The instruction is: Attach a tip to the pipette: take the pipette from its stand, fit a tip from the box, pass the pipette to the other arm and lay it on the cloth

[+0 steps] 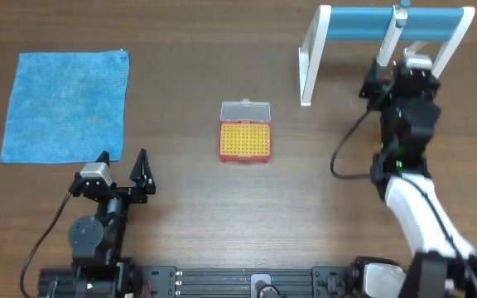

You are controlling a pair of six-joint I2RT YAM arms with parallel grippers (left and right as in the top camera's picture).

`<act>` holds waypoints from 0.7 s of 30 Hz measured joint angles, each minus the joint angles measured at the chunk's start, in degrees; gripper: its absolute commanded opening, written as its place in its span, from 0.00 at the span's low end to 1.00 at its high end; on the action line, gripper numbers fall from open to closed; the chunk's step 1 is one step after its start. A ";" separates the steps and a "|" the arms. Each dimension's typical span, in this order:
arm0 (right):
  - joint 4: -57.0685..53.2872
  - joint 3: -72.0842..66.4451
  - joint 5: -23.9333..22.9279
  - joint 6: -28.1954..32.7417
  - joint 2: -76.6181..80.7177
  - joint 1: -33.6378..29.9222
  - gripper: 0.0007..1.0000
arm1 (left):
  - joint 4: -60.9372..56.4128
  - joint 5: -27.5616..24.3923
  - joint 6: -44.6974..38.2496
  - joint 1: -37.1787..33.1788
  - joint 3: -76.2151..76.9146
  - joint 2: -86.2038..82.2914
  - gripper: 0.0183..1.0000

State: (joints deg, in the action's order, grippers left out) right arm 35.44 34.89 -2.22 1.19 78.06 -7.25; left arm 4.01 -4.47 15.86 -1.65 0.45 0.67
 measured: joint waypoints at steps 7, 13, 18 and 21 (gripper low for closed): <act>0.90 8.24 4.98 2.60 13.90 -2.47 0.92 | 0.00 0.00 0.02 0.00 0.00 -0.04 0.86; 5.79 9.44 9.75 2.80 16.50 -3.93 0.92 | 0.00 0.00 0.00 0.00 0.00 -0.04 0.85; 8.17 9.44 11.43 2.82 18.80 -3.98 0.92 | 0.00 0.00 0.00 0.00 0.00 -0.04 0.86; 8.35 9.44 11.43 2.82 19.23 -3.98 0.89 | 0.00 0.00 0.02 0.00 0.00 -0.04 0.86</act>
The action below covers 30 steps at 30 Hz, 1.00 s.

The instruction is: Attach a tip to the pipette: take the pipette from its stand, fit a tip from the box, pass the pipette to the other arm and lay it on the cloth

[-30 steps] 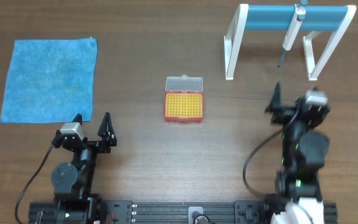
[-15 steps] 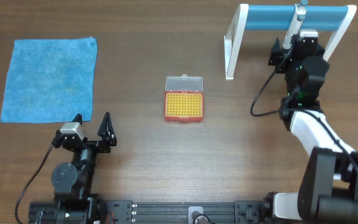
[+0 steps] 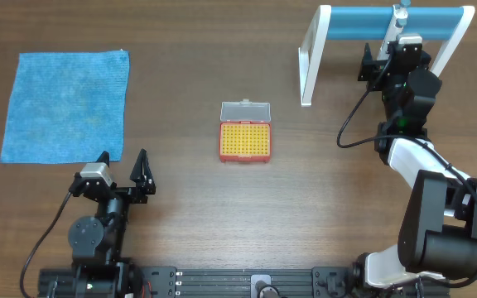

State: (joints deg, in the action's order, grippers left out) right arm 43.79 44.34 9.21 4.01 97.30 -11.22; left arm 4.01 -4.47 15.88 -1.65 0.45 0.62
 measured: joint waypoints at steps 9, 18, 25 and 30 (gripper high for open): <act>0.00 0.00 0.35 -3.58 0.00 -0.70 0.14 | 0.00 0.00 0.00 0.00 0.00 0.00 0.86; 0.02 0.00 1.33 -8.37 0.04 -0.74 0.08 | 0.00 0.00 -0.02 0.00 0.00 0.00 0.86; 4.74 0.00 5.35 -8.94 -1.31 -0.74 0.07 | 0.00 0.00 -0.02 0.00 0.00 0.00 0.86; 5.07 0.00 8.39 -9.16 -5.51 -0.74 0.08 | 0.00 0.00 -0.02 0.00 0.00 0.00 0.86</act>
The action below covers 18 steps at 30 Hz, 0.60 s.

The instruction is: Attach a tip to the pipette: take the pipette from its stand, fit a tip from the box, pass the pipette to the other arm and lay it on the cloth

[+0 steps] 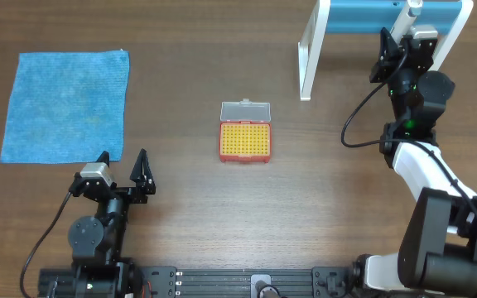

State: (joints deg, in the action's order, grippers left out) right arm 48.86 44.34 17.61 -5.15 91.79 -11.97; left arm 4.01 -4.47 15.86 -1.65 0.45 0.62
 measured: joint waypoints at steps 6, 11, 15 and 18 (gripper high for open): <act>4.68 -5.99 6.14 -0.28 -10.88 10.75 0.08 | 0.00 0.00 0.02 0.00 0.00 0.00 0.86; 20.48 -16.76 7.93 -0.39 -13.99 30.84 0.08 | 0.00 0.00 0.00 0.00 0.00 0.00 0.86; 32.79 -19.37 8.74 -0.33 -6.95 39.56 0.08 | 0.00 0.00 0.00 0.00 0.00 0.00 0.86; 34.32 -19.34 8.70 -0.90 0.24 40.98 0.08 | 0.00 0.00 0.00 0.00 0.00 0.00 0.86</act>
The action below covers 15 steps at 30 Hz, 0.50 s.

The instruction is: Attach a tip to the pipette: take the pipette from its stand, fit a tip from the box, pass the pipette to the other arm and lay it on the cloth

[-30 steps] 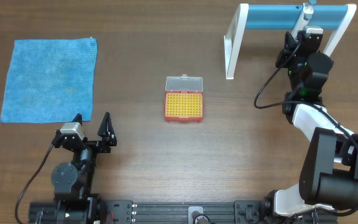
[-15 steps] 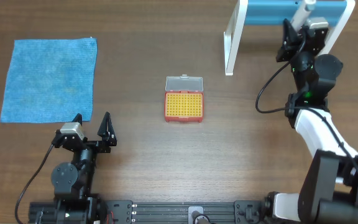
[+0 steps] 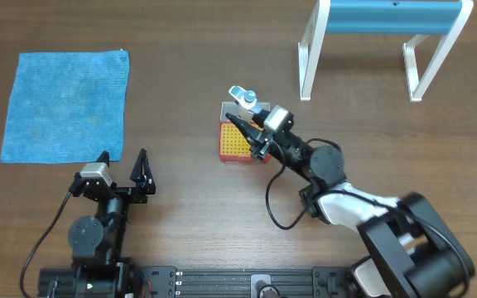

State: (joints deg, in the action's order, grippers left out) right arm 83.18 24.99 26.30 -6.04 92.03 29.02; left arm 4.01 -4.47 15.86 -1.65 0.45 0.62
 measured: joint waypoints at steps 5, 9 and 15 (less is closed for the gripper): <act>-0.13 0.00 -3.72 -0.81 7.85 1.16 0.08 | 0.00 0.00 0.00 0.00 0.00 0.00 0.85; 0.11 0.00 -6.12 -0.83 9.75 1.16 0.08 | 0.00 0.00 0.02 0.00 0.00 0.00 0.86; 0.04 0.13 -7.85 -0.28 12.83 1.05 0.08 | 0.00 0.00 0.00 0.00 0.00 0.00 0.86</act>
State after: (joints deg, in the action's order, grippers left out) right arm 83.22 25.12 18.46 -6.33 104.86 30.06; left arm 4.01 -4.47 15.86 -1.65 0.45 0.62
